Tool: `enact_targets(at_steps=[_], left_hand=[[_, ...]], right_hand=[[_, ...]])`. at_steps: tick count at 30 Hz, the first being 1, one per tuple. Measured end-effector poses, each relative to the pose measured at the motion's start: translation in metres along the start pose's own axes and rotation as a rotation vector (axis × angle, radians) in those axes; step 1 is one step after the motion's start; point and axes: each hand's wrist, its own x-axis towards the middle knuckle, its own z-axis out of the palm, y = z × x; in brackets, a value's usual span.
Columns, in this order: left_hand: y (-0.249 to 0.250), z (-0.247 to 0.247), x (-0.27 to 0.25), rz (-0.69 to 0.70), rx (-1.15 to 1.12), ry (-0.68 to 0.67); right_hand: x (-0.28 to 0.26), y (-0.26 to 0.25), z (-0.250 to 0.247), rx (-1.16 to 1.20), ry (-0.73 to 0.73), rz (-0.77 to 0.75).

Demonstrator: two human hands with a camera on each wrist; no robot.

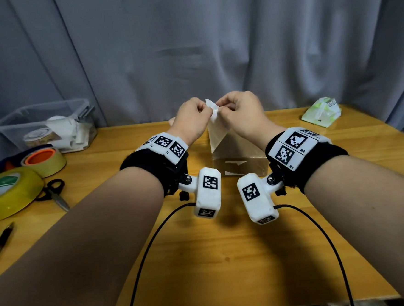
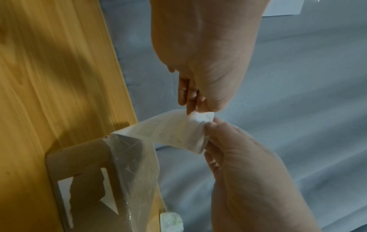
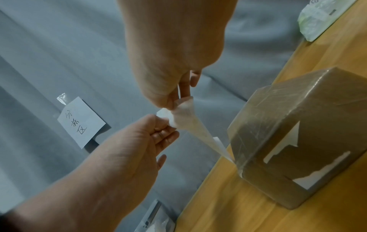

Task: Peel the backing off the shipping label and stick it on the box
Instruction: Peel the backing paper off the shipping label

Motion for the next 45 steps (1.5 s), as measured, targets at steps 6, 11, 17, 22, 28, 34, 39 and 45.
enact_targets(at_steps=[6, 11, 17, 22, 28, 34, 39, 45], left_hand=[[0.003, 0.000, -0.004, 0.073, 0.027, -0.001], [0.007, -0.004, -0.008, 0.111, -0.051, -0.031], [0.006, -0.008, -0.007, 0.124, -0.125, -0.038], [0.008, -0.007, -0.005, 0.076, -0.187, -0.036], [0.000, -0.004, -0.002, -0.003, -0.175, -0.083], [-0.009, -0.006, -0.003, 0.028, -0.240, -0.144], [-0.006, -0.006, -0.001, 0.092, -0.355, -0.127], [-0.011, -0.004, -0.001, 0.081, -0.381, -0.087]], right_hand=[[0.003, -0.001, -0.002, 0.178, -0.001, 0.024], [0.007, 0.002, -0.005, 0.238, 0.022, -0.030], [0.007, 0.003, -0.004, 0.382, 0.030, -0.009], [0.006, 0.001, -0.003, 0.388, 0.053, 0.043], [0.013, 0.006, -0.004, 0.397, 0.150, 0.097], [0.011, 0.014, -0.007, 0.407, 0.109, 0.020], [0.009, 0.011, -0.007, 0.382, -0.011, -0.031], [0.008, 0.009, -0.003, 0.336, 0.007, -0.012]])
